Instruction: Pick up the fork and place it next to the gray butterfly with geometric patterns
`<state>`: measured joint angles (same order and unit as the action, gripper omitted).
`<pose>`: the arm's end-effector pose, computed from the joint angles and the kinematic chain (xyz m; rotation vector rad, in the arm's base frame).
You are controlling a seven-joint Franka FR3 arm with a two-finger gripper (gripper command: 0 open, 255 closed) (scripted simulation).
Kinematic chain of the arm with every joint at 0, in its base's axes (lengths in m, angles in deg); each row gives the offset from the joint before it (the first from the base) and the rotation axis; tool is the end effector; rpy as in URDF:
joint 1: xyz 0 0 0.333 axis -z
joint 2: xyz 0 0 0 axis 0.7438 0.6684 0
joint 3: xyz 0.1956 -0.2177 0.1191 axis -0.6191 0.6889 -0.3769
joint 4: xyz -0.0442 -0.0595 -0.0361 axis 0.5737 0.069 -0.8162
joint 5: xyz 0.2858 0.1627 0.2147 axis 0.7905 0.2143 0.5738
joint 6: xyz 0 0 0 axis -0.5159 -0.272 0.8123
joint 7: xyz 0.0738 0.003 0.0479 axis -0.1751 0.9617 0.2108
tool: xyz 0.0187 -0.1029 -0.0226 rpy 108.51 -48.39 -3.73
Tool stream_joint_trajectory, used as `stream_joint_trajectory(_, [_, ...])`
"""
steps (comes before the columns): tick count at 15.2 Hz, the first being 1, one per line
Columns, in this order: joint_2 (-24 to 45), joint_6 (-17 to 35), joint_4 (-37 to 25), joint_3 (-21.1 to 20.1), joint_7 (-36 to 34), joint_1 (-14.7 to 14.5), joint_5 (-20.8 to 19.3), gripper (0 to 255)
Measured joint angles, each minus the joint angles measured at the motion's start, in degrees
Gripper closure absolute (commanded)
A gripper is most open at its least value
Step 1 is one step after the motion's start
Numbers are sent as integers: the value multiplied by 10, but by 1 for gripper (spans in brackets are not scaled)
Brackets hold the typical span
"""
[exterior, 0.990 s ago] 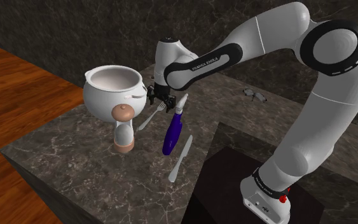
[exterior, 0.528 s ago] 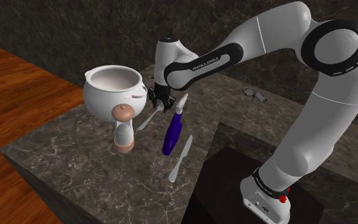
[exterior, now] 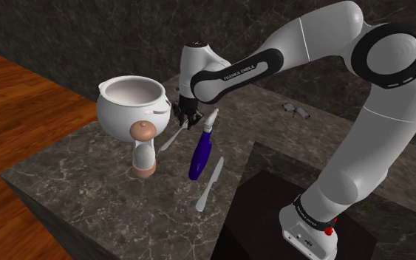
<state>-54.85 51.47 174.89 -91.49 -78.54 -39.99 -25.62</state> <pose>0.5426 0.2020 0.3357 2.6302 -1.6734 0.1032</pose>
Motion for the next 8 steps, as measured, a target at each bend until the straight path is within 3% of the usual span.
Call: stream_joint_trajectory(8, [-32, -47, -23, -8, 22, 7, 28, 255])
